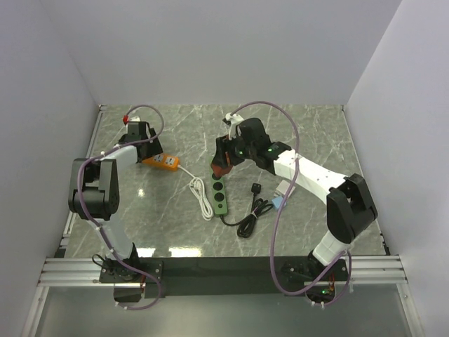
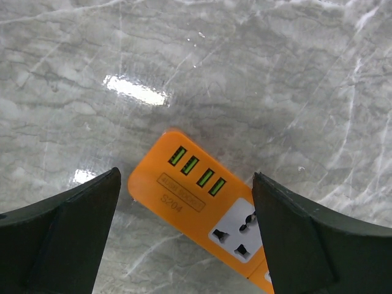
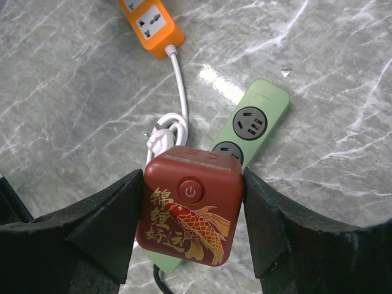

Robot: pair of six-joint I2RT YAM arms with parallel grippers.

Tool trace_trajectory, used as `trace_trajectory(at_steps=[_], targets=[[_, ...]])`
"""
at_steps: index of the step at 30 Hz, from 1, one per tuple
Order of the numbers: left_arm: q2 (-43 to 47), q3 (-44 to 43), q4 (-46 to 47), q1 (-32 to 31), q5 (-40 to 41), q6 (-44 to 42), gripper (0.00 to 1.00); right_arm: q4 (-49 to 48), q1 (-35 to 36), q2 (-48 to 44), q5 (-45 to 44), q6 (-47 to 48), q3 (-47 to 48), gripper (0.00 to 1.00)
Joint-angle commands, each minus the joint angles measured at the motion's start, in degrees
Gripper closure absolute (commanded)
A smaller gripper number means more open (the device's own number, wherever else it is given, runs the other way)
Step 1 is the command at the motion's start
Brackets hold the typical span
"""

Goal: Insert the plug

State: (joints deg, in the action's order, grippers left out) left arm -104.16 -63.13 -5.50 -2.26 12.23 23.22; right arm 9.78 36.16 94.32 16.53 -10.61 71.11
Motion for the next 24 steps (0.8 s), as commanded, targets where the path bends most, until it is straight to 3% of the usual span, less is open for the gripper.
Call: trace_trajectory(at_steps=[1,8,24], targets=[[-0.61,-0.06,-2.32,0.24,-3.79,-0.72,0.07,-3.10,0.58,-4.32,1.22,0.85,0.17,1.00],[1.86,3.89,-2.23,-1.34,-6.87,-0.72,0.12,-3.28,1.45,-5.03,1.57,0.86,-0.27,1.00],[7.57,11.63,-1.98,-13.91,-7.48,2.79,0.26,-5.82,4.61,-7.14,-3.26,-3.89,-3.25,1.00]])
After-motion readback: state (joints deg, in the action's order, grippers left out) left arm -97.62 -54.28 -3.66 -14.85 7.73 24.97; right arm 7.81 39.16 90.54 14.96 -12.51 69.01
